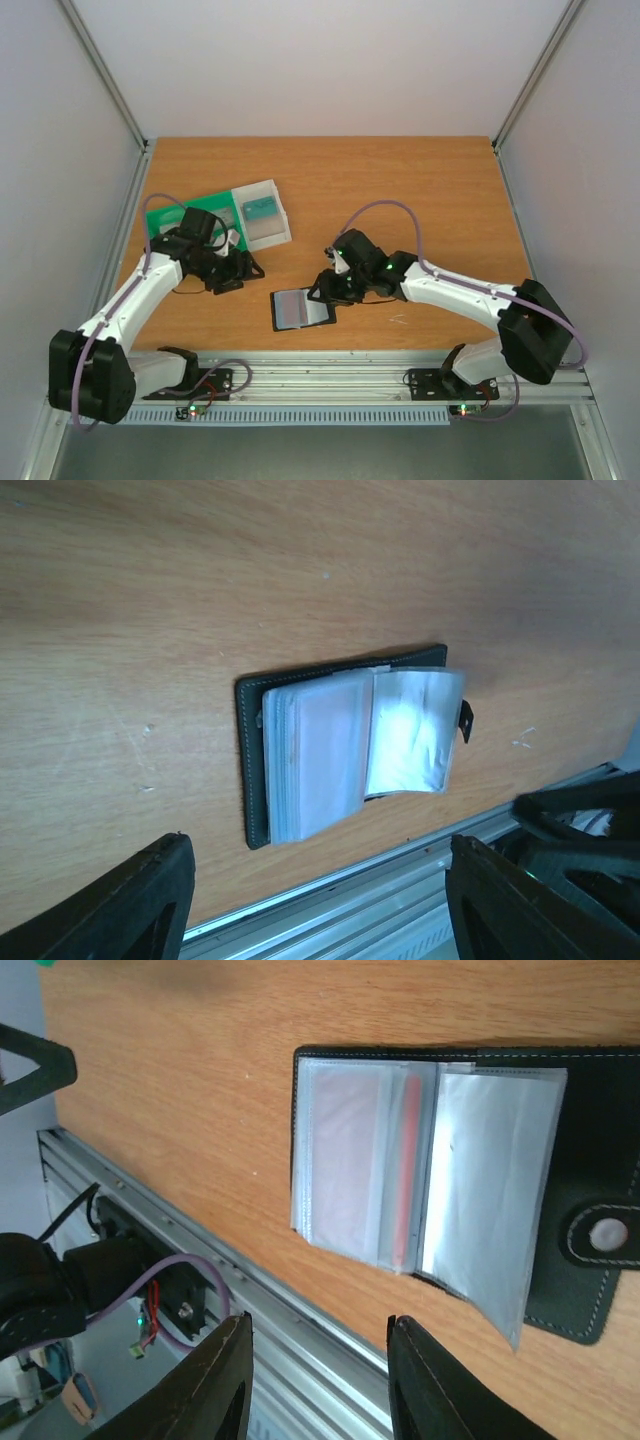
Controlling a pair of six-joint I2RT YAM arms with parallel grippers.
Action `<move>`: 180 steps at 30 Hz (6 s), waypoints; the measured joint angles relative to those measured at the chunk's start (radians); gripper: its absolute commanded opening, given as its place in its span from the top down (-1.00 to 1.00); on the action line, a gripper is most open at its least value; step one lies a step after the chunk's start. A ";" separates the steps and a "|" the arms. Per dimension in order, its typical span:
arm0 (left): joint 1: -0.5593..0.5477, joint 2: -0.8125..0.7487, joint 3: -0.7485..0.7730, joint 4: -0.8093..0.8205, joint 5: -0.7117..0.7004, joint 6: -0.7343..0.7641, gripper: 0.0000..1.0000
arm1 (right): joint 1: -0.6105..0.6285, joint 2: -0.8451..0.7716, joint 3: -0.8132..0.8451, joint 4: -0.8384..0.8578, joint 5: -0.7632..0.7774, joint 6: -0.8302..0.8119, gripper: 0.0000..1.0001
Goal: Take the credit cards out of the card holder
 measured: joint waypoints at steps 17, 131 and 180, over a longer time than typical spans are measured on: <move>-0.042 -0.095 -0.228 0.249 0.060 -0.183 -0.31 | 0.062 0.294 0.020 0.163 0.033 0.016 0.34; -0.412 0.125 -0.319 0.840 0.048 -0.511 0.16 | 0.061 0.084 -0.192 0.310 0.159 0.072 0.60; -0.429 0.154 -0.296 0.700 -0.136 -0.457 0.24 | 0.072 0.142 -0.166 0.283 0.172 0.069 0.60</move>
